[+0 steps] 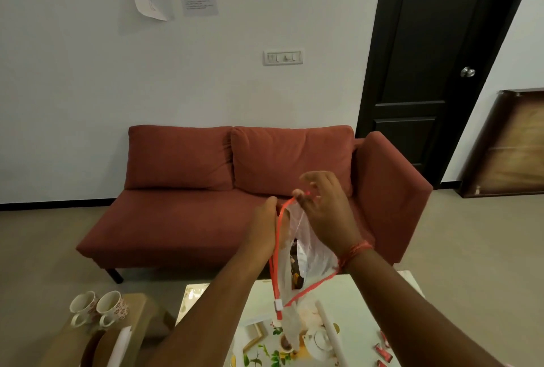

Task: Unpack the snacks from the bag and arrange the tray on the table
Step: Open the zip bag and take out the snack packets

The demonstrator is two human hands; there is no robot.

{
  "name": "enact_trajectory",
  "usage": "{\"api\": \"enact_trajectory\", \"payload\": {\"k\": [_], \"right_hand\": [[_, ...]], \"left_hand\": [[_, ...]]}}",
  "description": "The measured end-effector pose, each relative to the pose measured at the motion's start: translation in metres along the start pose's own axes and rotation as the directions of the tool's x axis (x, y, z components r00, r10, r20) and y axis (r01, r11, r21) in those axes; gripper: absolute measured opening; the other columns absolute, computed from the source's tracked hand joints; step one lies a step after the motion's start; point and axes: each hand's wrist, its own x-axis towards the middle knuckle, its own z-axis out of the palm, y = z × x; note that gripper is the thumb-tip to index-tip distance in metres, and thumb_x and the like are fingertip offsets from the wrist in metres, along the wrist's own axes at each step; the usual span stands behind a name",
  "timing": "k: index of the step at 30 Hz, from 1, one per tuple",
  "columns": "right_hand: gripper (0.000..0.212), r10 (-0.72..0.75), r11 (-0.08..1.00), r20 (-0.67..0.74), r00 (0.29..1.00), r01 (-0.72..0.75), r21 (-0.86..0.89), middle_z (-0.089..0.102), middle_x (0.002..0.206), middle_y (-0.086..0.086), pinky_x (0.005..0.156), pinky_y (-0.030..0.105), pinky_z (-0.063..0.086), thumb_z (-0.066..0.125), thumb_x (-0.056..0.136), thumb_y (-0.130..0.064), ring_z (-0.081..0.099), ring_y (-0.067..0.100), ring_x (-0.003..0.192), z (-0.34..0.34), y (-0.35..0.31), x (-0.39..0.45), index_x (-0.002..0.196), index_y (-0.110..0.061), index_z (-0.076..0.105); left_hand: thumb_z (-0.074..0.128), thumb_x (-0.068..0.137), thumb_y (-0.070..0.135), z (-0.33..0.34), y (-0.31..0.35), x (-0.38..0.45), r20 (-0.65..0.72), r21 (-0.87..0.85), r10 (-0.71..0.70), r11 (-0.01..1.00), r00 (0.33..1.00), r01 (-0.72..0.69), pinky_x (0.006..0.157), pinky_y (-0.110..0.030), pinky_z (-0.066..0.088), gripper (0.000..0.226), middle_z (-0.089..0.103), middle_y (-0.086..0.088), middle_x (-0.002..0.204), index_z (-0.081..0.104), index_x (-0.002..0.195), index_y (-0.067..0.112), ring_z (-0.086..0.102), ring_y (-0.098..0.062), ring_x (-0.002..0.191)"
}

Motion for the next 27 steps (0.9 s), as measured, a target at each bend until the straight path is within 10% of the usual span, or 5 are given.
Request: {"api": "enact_trajectory", "payload": {"k": [11,16,19,23,27], "right_hand": [[0.029,0.28,0.956,0.252,0.926,-0.292,0.01,0.021,0.15,0.002,0.098,0.026,0.037,0.064,0.085,-0.014,0.033,0.024,0.137,0.021,-0.009,-0.055,0.105,-0.035,0.061],[0.037,0.23,0.918,0.251,0.94,-0.125,-0.376,0.041,0.135,0.007,0.056,0.025,0.05,0.054,0.085,-0.001,0.061,0.019,0.073,0.016,0.021,-0.062,0.109,-0.029,0.058],[0.029,0.304,0.86,0.232,0.924,-0.162,-0.483,0.052,0.116,0.004,0.068,0.035,0.055,0.05,0.09,-0.006,0.062,0.023,0.078,0.007,0.033,-0.06,0.111,-0.022,0.06],[0.017,-0.071,0.888,0.105,0.992,0.11,-0.447,0.057,0.096,0.003,0.07,0.027,0.05,0.06,0.084,-0.002,0.054,0.019,0.084,0.005,0.017,-0.062,0.095,-0.014,0.066],[0.025,-0.331,0.862,0.387,0.861,0.443,-0.248,0.067,0.097,0.002,0.077,0.018,0.042,0.059,0.079,0.006,0.058,0.016,0.086,0.016,-0.011,-0.059,0.09,-0.015,0.066]], "left_hand": [[0.046,0.099,0.02,0.006,-0.021,-0.005,-0.015,0.031,0.022,0.999,1.0,-0.022,0.053,-0.029,0.043,0.013,0.054,0.001,0.072,0.05,0.087,0.018,0.048,-0.011,0.059],[0.047,0.099,0.018,0.0,-0.023,-0.007,-0.072,0.006,0.012,1.0,0.997,-0.012,0.052,-0.023,0.038,0.015,0.055,0.001,0.075,0.05,0.084,0.019,0.047,-0.008,0.061],[0.048,0.098,0.017,-0.004,-0.029,-0.008,-0.113,0.021,0.02,1.0,0.993,-0.017,0.052,-0.02,0.037,0.014,0.055,0.002,0.075,0.051,0.084,0.017,0.046,-0.008,0.062],[0.049,0.098,0.021,0.001,-0.038,-0.007,-0.085,-0.009,-0.025,1.0,0.996,0.024,0.05,-0.016,0.04,0.014,0.057,0.002,0.075,0.053,0.086,0.017,0.048,-0.007,0.061],[0.052,0.095,0.011,0.007,-0.038,-0.004,0.019,-0.187,-0.043,0.981,0.999,0.046,0.062,-0.032,0.047,0.012,0.063,-0.008,0.078,0.057,0.084,0.012,0.055,-0.017,0.068]]}}
